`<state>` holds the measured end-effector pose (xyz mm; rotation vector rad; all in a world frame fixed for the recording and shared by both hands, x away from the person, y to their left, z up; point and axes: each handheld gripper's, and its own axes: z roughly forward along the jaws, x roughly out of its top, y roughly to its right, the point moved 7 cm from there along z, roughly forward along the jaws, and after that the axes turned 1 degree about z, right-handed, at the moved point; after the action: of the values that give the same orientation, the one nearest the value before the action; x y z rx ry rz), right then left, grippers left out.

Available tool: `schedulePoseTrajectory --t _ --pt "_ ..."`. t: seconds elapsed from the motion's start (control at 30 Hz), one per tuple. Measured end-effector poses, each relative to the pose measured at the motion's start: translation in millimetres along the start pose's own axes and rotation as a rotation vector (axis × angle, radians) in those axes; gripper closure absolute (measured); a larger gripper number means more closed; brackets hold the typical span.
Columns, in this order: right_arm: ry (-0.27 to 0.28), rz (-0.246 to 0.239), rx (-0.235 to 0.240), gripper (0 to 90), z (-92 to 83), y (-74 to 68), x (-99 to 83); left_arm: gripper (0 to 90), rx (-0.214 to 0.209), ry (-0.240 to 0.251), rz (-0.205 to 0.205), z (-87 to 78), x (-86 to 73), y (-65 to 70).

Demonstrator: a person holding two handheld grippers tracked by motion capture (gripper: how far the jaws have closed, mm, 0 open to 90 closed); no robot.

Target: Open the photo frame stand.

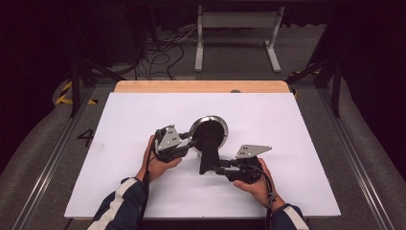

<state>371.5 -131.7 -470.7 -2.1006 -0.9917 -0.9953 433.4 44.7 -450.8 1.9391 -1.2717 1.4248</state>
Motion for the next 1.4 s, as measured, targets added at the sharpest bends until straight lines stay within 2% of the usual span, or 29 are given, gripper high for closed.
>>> schedulePoseTrajectory --t 0.1,0.27,0.4,0.47,0.7,1.0,1.03,1.07,1.1,1.13,1.27,1.4 --pt "0.000 0.009 0.010 69.5 0.9 1.4 -2.0 70.9 -0.038 0.004 -0.008 -3.2 -3.9 2.2" --pt "-0.003 0.005 0.003 71.1 3.1 0.6 -2.3 73.6 -0.072 0.003 -0.012 -5.5 -5.8 8.8" --pt "-0.008 0.015 0.013 72.9 4.8 1.2 -4.2 75.0 -0.116 -0.025 0.003 -4.0 -11.7 17.0" --pt "-0.011 0.010 0.012 73.7 5.3 0.5 -4.5 75.0 -0.120 -0.035 0.016 -3.0 -12.5 20.2" --pt "-0.026 0.009 0.006 75.5 6.9 1.1 -7.4 74.5 -0.134 -0.045 0.016 -1.9 -14.9 23.7" --pt "-0.033 0.011 0.006 76.1 8.2 1.3 -8.9 73.9 -0.141 -0.060 0.020 0.7 -18.3 24.5" --pt "-0.033 0.009 0.005 76.2 8.2 1.3 -8.9 73.9 -0.139 -0.075 0.026 1.7 -20.1 24.1" --pt "-0.033 0.008 0.005 76.4 8.1 1.1 -8.9 74.4 -0.129 -0.121 0.045 6.0 -27.1 23.9" --pt "-0.033 0.008 0.005 76.4 8.1 1.1 -8.9 74.5 -0.129 -0.121 0.045 6.0 -27.1 23.9" --pt "-0.034 0.008 0.005 76.6 7.9 1.1 -9.0 74.5 -0.131 -0.151 0.043 11.3 -35.9 24.7" --pt "-0.036 0.002 0.004 77.0 7.8 1.1 -9.0 75.4 -0.120 -0.171 0.054 17.0 -40.3 23.4" --pt "-0.038 0.001 0.003 77.5 7.5 1.5 -9.0 76.9 -0.076 -0.182 0.078 19.4 -40.6 21.9"
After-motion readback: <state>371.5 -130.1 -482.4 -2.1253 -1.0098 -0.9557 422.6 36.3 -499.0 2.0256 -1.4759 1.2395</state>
